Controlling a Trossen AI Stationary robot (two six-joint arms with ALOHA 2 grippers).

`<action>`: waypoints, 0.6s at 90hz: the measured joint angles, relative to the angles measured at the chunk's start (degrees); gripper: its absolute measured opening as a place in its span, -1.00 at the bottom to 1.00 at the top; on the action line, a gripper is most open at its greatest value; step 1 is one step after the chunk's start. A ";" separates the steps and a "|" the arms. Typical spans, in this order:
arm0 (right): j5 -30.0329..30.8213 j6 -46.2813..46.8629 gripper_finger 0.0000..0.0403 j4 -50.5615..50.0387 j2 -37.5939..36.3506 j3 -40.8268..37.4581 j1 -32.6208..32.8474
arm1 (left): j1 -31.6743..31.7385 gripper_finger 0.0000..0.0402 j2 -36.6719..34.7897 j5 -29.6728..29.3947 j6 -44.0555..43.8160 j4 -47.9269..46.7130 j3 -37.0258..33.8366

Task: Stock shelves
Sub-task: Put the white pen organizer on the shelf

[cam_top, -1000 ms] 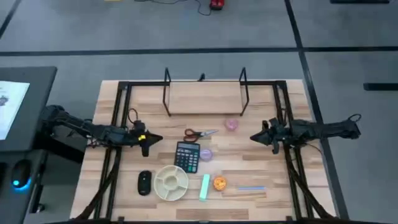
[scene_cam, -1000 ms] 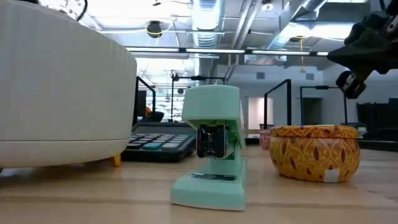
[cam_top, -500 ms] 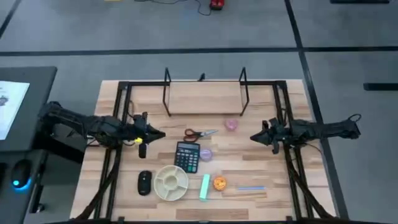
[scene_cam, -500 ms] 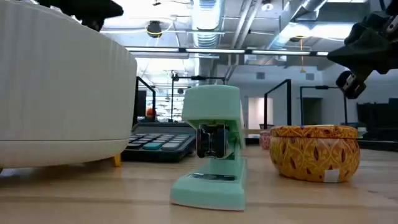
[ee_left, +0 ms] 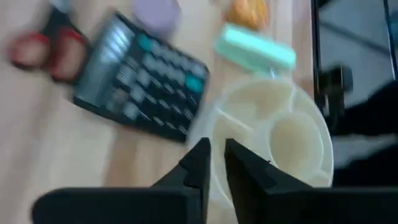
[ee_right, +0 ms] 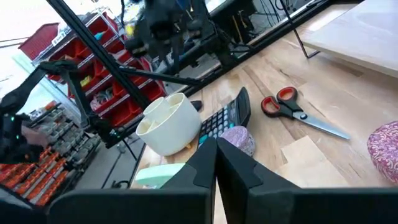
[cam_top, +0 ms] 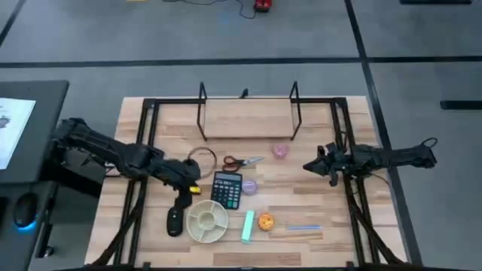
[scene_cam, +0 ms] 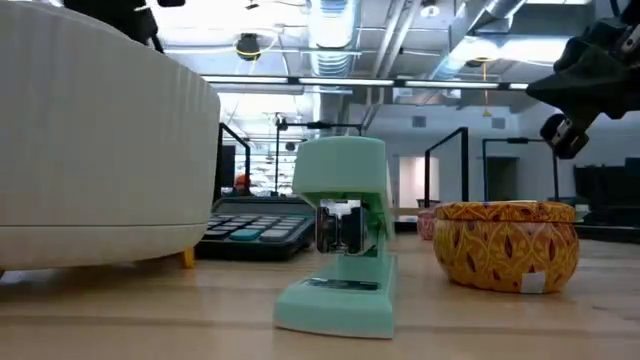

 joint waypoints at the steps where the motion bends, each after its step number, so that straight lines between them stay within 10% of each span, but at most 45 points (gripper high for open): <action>1: -0.01 0.00 -1.00 0.00 0.00 -0.01 0.00 | -0.08 -0.68 0.43 0.25 -0.26 -0.01 0.00; 25: -0.01 0.00 -1.00 0.00 0.00 -0.01 0.00 | -0.20 -0.19 8.43 2.49 -7.16 0.08 0.00; 54: -0.01 0.00 -1.00 0.00 0.00 0.00 -0.01 | -0.10 -0.18 15.46 4.69 -11.12 0.21 0.00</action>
